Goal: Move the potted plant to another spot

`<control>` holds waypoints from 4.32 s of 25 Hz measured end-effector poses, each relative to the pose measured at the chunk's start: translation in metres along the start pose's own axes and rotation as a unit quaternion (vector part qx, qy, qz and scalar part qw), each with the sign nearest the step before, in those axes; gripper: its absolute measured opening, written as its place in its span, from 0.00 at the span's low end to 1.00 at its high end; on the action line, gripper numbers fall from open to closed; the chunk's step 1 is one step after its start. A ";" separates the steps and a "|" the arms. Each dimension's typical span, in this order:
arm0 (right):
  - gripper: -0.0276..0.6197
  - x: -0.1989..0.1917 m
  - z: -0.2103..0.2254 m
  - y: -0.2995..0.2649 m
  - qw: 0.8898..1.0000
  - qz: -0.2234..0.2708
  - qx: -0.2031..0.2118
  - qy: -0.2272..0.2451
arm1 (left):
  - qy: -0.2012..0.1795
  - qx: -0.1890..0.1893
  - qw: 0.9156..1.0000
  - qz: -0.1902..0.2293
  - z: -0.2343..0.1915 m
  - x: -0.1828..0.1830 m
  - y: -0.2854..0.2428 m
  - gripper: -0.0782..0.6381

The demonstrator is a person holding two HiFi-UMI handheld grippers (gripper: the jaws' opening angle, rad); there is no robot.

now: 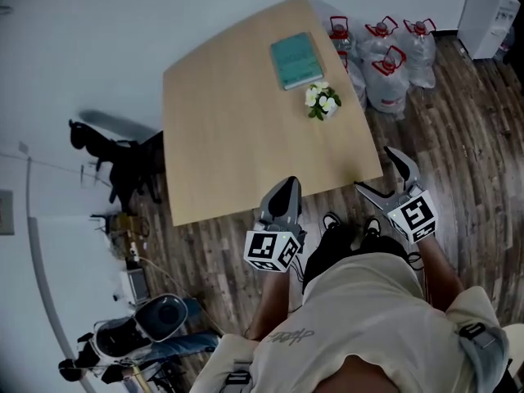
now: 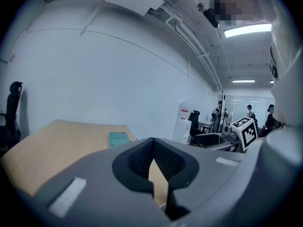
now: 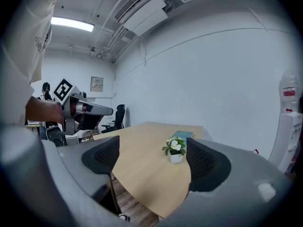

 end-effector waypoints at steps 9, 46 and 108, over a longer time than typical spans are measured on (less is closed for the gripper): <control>0.72 0.031 0.006 -0.052 0.998 0.018 -0.033 -0.043 | 0.009 -0.022 1.000 0.001 -0.070 0.011 -0.024 0.13; 0.72 -0.064 0.094 -0.192 0.989 -0.140 -0.041 -0.026 | 0.072 -0.008 0.997 -0.034 -0.159 0.015 -0.098 0.13; 0.57 -0.130 0.116 -0.286 0.986 -0.163 -0.003 0.023 | 0.091 0.133 0.982 -0.097 -0.159 -0.019 -0.080 0.13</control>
Point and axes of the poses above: the fingertips, and each gripper's own axes: y backward along the fingers, z to its right, x out of its top, the point moved 2 cm from there along y, backward along the fingers
